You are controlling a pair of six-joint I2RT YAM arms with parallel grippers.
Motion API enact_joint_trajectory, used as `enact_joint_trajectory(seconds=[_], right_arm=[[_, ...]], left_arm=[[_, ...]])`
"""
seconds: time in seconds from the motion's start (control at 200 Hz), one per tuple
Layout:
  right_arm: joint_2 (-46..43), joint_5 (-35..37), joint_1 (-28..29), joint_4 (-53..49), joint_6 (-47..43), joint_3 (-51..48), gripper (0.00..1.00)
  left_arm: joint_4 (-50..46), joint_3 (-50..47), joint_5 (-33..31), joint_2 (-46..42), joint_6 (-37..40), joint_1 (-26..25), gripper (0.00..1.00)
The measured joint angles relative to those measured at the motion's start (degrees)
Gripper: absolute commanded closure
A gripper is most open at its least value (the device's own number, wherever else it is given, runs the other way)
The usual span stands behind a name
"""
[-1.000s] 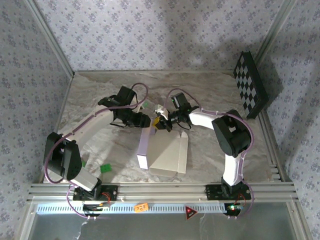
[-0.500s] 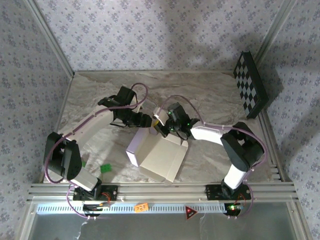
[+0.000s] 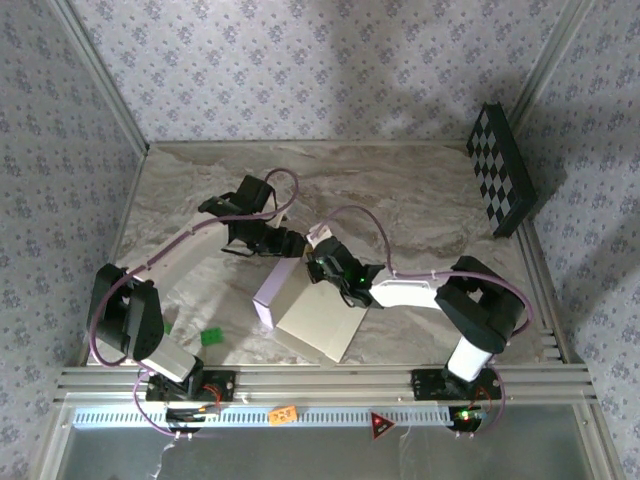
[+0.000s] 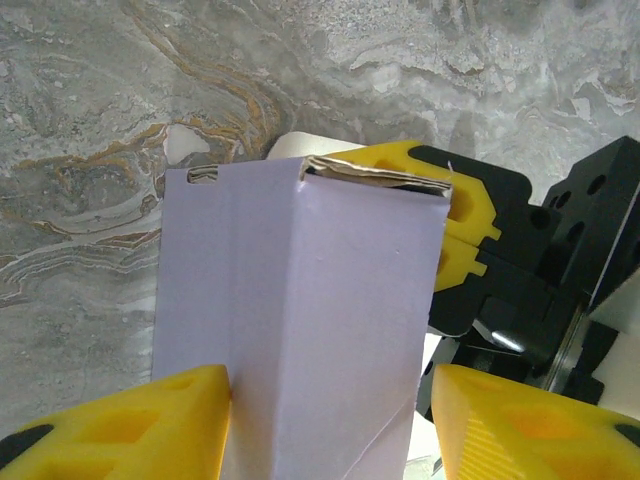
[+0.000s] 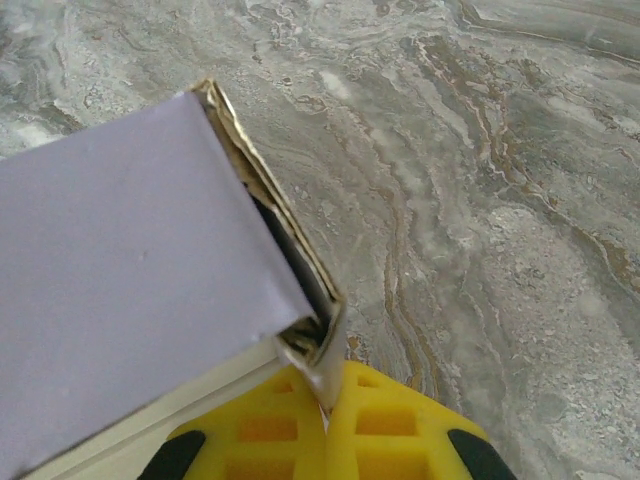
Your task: Fold the paper box
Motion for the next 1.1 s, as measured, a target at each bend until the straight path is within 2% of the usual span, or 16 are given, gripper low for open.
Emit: enact_joint_trajectory(seconds=[0.075, 0.24, 0.375, 0.435, 0.575, 0.78, 0.97, 1.099], right_arm=[[-0.02, -1.09, -0.24, 1.40, 0.11, -0.66, 1.00], [-0.81, -6.29, -2.23, 1.84, -1.60, -1.60, 0.76], [-1.60, -12.55, -4.17, 1.81, -5.99, -4.52, 0.62], [-1.95, -15.82, -5.18, 1.86, -8.33, -5.57, 0.59], [-1.90, -22.75, -8.09, 3.26, -11.72, -5.84, 0.58], [2.95, -30.80, -12.28, 12.22, -14.21, -5.81, 0.58], [10.34, -35.95, -13.20, 17.11, -14.73, -4.44, 0.64], [12.44, -36.74, -13.20, 21.05, -14.53, -3.91, 0.72]], left_arm=[[0.13, 0.00, 0.00, 0.00, 0.13, 0.00, 0.43], [-0.07, 0.00, 0.04, 0.02, 0.57, -0.07, 0.44], [-0.92, 0.00, 0.07, 0.13, 0.59, -0.59, 0.44], [-0.96, 0.00, 0.07, 0.13, 0.61, -0.66, 0.44], [-0.98, 0.00, 0.24, 0.44, 0.61, -0.66, 0.44], [-1.05, 0.00, 0.24, 0.44, 0.61, -0.66, 0.44], [-1.27, 0.00, 0.17, 0.44, 0.59, -0.66, 0.44], [-1.84, 0.00, 0.22, 0.44, 0.59, -0.70, 0.44]])
